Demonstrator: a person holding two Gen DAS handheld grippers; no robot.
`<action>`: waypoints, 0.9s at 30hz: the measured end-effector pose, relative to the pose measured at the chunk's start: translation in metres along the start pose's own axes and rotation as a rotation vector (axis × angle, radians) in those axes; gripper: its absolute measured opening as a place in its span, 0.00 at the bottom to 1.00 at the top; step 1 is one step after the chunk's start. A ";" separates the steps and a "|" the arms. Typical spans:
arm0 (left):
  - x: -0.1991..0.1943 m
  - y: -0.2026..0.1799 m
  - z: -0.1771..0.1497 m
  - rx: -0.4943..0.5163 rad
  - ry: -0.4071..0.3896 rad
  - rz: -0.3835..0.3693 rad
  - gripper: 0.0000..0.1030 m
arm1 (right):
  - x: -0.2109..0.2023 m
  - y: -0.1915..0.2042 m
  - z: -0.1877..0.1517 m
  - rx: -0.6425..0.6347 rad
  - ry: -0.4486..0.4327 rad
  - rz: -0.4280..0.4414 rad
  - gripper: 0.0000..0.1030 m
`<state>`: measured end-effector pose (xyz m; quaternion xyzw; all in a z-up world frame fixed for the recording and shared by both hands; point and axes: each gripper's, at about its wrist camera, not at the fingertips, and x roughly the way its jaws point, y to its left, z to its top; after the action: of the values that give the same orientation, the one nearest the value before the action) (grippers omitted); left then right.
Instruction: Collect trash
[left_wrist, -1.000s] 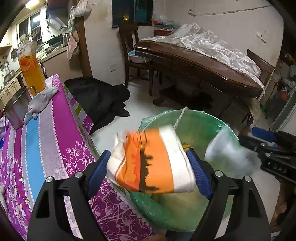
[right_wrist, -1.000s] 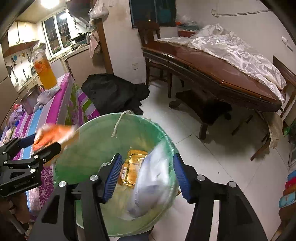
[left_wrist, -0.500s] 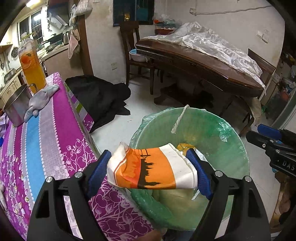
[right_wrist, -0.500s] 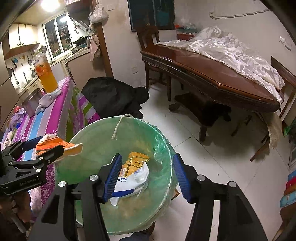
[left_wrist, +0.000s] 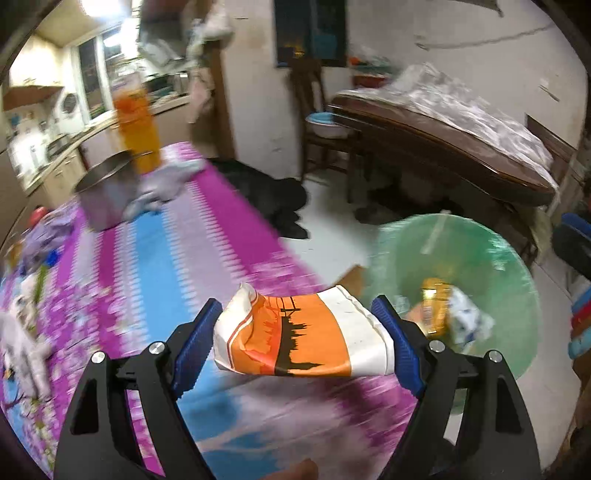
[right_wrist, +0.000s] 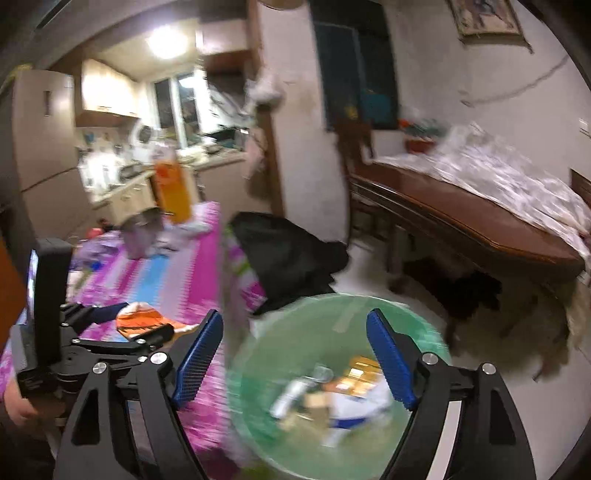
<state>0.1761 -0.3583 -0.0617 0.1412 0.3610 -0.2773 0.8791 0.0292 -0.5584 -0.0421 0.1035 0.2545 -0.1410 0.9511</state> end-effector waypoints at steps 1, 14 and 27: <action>-0.004 0.015 -0.004 -0.019 -0.003 0.018 0.77 | 0.002 0.016 0.001 -0.017 -0.007 0.030 0.78; -0.068 0.216 -0.059 -0.261 -0.025 0.268 0.77 | 0.050 0.192 -0.006 -0.176 0.071 0.355 0.79; -0.123 0.388 -0.130 -0.531 -0.031 0.474 0.77 | 0.126 0.412 -0.057 -0.342 0.344 0.679 0.43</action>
<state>0.2607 0.0607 -0.0462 -0.0168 0.3645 0.0360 0.9304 0.2400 -0.1832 -0.1036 0.0444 0.3807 0.2444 0.8907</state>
